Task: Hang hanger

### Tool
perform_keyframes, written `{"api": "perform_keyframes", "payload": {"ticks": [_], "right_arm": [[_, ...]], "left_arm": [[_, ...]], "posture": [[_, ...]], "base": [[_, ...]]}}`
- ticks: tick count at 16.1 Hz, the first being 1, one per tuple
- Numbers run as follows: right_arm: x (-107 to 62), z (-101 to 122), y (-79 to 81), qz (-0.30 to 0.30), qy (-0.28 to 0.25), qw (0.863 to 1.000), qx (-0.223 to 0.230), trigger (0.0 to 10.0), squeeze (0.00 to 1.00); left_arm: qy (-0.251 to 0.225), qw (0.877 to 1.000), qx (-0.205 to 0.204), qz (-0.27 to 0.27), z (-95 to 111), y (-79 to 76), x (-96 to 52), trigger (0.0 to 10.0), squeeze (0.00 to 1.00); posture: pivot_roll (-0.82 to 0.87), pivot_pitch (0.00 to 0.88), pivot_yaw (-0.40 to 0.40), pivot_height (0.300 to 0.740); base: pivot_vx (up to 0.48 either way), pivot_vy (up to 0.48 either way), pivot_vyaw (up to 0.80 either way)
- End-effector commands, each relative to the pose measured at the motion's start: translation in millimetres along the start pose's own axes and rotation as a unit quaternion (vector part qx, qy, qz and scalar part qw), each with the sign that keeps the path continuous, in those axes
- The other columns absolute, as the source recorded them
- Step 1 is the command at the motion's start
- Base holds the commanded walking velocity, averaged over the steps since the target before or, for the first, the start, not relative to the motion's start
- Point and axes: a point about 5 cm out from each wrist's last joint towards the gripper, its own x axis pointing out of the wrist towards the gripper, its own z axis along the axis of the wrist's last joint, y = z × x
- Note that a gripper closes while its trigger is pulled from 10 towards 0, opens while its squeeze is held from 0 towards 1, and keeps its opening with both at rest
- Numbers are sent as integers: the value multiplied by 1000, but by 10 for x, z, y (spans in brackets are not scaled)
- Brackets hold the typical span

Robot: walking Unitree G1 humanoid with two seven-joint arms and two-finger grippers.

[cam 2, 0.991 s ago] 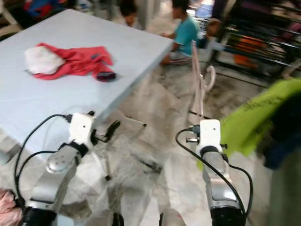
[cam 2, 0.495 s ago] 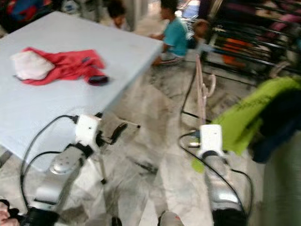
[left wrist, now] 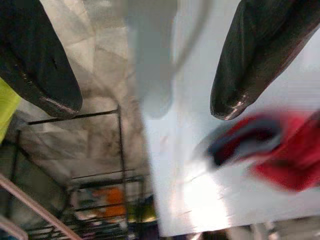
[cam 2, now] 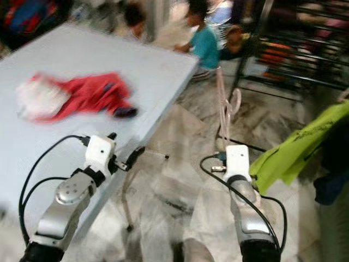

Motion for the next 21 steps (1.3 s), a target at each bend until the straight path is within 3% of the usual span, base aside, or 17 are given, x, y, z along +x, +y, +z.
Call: {"api": "perform_keyframes", "payload": {"ticks": [1,7,8,9,11,12,21], "right_arm": [[1,39,-84,-16,-11,1000,-1,10000,0],[4,-4,-80,-13,8,1000,0,10000,0],[1,2,-54,-12,4,1000,-8,10000,0],[4,26,-50,-13,-9,999,-43,10000,0],[29,63,-80,-38,1,999,16,10000,0],[42,86,-107,-29,-5,1000,-4,10000,0],[62,83,-118,-37,-1,999,7,10000,0]], "left_arm": [[-5,1000,0,-12,24,-55,16,10000,0],[-12,1000,3,-23,46,-93,18,10000,0],[-15,1000,3,-24,55,-95,18,10000,0],[-16,1000,3,-25,58,-95,17,10000,0],[-19,999,-4,-25,61,-87,13,10000,0],[-23,999,-7,-29,69,-90,14,10000,0],[-26,999,-10,-33,77,-81,25,10000,0]], "posture": [[-41,86,18,740],[-39,82,14,740],[-39,82,14,740],[-39,81,14,740],[-39,81,14,740],[-39,81,14,740],[-37,71,13,740]], "base": [[0,0,-581],[0,0,0],[0,0,0],[0,0,0],[0,0,0],[240,0,0],[440,0,0]]}}
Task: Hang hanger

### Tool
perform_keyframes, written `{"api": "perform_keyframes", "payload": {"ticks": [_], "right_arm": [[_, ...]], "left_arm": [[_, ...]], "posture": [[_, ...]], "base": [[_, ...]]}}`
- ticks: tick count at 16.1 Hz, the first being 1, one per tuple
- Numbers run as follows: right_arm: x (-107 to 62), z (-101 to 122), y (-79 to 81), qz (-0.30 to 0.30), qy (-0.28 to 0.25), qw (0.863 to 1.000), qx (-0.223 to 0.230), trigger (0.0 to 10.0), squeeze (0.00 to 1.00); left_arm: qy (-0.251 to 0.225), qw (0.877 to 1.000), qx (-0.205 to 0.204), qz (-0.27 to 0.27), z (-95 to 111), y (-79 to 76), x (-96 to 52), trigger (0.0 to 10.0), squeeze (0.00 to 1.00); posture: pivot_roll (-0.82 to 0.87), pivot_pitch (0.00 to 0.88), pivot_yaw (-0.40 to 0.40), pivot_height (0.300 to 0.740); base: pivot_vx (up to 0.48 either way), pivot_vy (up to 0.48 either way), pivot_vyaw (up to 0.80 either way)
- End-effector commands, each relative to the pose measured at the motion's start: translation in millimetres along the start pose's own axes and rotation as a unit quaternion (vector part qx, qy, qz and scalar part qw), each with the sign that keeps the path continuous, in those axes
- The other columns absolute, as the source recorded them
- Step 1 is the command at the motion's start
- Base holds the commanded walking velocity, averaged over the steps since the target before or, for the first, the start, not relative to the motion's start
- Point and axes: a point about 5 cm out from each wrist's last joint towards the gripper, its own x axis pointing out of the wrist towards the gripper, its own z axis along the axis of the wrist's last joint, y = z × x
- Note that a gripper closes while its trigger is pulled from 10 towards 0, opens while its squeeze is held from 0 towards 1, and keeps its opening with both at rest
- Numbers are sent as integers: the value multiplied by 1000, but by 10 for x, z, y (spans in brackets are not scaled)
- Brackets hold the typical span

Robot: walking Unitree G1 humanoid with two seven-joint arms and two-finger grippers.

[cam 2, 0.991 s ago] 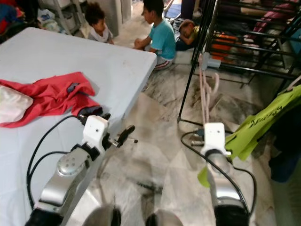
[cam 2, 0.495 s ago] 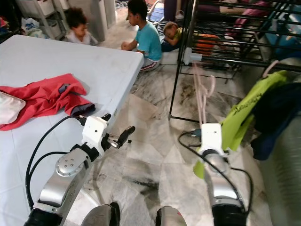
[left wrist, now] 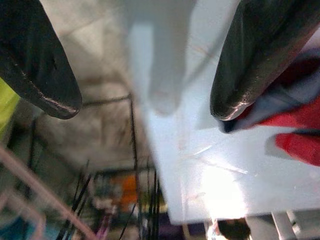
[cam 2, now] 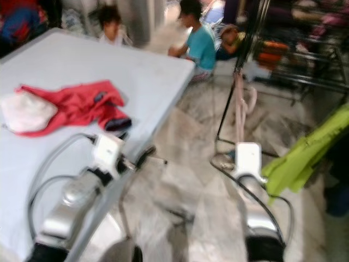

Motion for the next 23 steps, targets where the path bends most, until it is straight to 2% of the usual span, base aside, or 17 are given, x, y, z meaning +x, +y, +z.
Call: {"api": "perform_keyframes", "payload": {"ticks": [1,3,10,14,17,19,23], "right_arm": [[-29,-74,-124,-19,11,1000,-3,10000,0],[-30,-100,-136,-31,20,999,7,10000,0],[-31,-122,-153,-36,29,999,14,10000,0],[-36,-154,-137,-35,40,998,25,10000,0],[-23,-212,-95,-19,70,997,33,10000,0],[57,-132,-100,-10,64,997,33,10000,0],[224,167,-14,13,17,1000,-3,10000,0]], "left_arm": [[-13,1000,-3,-15,58,-86,50,10000,0],[-8,1000,-1,-16,43,-99,49,10000,0],[-7,1000,-5,-12,37,-130,50,10000,0],[-9,1000,-9,-12,52,-111,53,10000,0],[-9,1000,-16,-14,53,-106,59,10000,0],[-11,1000,-16,-15,60,-120,55,10000,0],[-11,1000,-12,-11,68,-111,41,10000,0]], "posture": [[-38,71,14,740],[-38,71,14,740],[-36,77,13,740],[-39,80,13,740],[-38,80,11,740],[-38,80,11,740],[-20,93,3,740]], "base": [[480,0,0],[405,0,0],[0,0,0],[0,0,-736],[0,0,0],[0,0,0],[0,0,0]]}}
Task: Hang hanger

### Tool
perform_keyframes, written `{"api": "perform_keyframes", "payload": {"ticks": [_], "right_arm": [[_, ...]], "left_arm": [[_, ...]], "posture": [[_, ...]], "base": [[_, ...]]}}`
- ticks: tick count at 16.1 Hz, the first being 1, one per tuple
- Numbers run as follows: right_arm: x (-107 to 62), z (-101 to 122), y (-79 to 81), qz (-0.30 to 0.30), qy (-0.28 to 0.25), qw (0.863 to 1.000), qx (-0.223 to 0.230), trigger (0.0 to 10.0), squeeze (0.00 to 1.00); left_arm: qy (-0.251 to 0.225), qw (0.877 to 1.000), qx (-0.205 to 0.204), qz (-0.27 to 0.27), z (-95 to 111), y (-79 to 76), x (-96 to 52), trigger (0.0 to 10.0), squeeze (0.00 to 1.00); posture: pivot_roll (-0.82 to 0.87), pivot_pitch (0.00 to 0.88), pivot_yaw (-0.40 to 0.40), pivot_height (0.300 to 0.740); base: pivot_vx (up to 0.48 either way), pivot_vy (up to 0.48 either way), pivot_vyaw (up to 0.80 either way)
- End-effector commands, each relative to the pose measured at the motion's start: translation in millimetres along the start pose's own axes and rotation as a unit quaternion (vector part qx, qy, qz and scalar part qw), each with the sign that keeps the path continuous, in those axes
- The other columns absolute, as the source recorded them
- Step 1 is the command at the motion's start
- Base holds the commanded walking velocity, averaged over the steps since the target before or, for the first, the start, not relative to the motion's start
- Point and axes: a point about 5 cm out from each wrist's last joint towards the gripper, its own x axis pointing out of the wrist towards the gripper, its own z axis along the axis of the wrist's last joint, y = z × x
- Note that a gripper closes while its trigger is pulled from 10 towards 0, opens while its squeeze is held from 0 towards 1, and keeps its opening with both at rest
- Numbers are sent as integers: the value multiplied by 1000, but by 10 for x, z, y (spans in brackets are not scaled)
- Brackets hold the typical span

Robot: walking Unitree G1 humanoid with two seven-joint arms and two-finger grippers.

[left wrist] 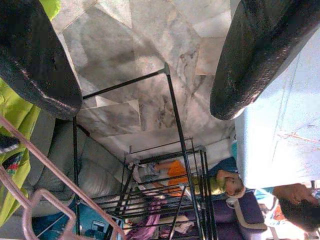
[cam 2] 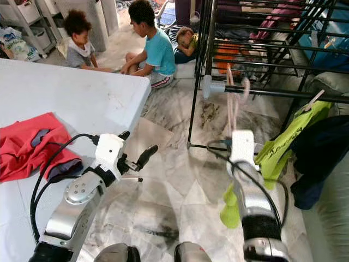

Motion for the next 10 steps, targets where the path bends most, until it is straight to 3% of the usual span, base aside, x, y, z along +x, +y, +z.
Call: {"api": "perform_keyframes", "payload": {"ticks": [1,3,5,7,10], "right_arm": [[44,82,28,8,-11,1000,-12,10000,0],[117,130,91,25,-5,1000,-18,10000,0],[232,119,225,53,40,998,-23,10000,0],[282,-33,299,55,103,993,20,10000,0],[295,-157,256,29,142,988,63,10000,0]], "left_arm": [[1,1000,2,6,13,21,-26,10000,0],[4,1000,2,8,1,27,-51,10000,0],[7,1000,3,6,-7,9,-56,10000,0],[10,1000,6,6,-6,-2,-70,10000,0],[16,1000,8,13,-21,11,-114,10000,0]], "posture": [[-20,93,3,740],[-17,99,5,740],[-12,108,2,740],[-2,113,-6,740],[9,115,-8,740]], "base": [[0,0,0],[0,0,0],[0,0,0],[0,0,0],[0,0,0]]}}
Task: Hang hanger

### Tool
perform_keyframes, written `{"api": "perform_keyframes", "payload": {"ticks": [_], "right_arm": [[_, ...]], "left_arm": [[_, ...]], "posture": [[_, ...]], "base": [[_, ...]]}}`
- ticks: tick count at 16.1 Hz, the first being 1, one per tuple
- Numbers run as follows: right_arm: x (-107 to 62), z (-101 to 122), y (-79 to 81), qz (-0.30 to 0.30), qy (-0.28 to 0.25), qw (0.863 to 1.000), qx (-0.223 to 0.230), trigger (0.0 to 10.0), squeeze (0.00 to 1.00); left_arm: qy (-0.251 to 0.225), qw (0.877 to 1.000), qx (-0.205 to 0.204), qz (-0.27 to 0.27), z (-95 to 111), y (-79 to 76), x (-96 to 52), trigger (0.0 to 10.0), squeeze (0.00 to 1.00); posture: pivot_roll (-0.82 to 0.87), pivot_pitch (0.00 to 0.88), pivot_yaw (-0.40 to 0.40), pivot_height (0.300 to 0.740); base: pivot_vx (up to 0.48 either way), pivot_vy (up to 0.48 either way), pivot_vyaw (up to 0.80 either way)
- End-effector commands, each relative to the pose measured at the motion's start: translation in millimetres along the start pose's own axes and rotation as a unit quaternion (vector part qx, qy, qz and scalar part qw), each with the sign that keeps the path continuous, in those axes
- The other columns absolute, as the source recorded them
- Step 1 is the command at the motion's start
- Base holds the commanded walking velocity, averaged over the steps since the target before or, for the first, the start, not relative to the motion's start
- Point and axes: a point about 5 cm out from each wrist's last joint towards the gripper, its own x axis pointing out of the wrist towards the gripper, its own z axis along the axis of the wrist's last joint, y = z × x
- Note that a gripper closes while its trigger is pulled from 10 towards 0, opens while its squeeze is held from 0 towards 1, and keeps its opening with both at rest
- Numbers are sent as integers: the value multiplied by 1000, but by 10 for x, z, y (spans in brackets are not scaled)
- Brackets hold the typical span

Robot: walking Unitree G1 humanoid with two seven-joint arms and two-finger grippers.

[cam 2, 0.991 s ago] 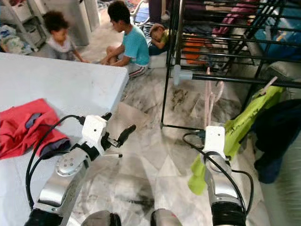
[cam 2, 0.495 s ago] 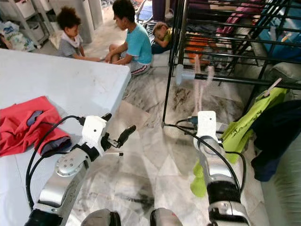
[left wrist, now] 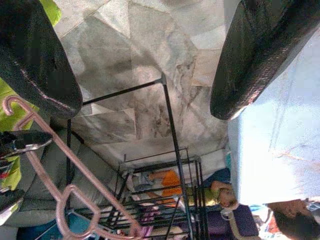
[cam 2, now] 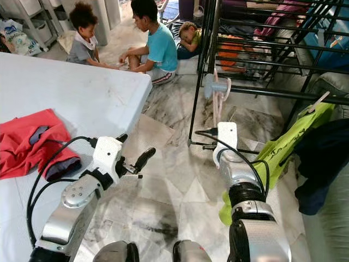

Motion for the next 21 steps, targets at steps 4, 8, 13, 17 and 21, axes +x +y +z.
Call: {"api": "perform_keyframes", "payload": {"ticks": [4,8,13,17,21], "right_arm": [[12,-313,-88,-16,65,997,36,10000,1000],[-13,-175,-85,-22,-7,1000,-4,10000,1000],[-231,-141,-173,-60,-107,991,-61,10000,1000],[-492,-181,-152,-84,-166,978,-90,10000,1000],[-688,-157,-245,-123,-196,970,-73,10000,1000]], "left_arm": [[5,1000,4,-3,3,-22,-1,10000,0],[-1,1000,7,-4,24,-23,56,10000,0],[0,1000,8,-6,5,-154,89,10000,0],[-1,1000,9,-4,6,-133,105,10000,0],[-3,1000,16,-6,12,-130,87,10000,0]], "posture": [[0,105,6,740],[-4,93,14,740],[-22,85,8,740],[-29,86,5,740],[-29,84,5,740]], "base": [[0,0,0],[0,0,0],[0,0,0],[0,0,0],[0,0,0]]}}
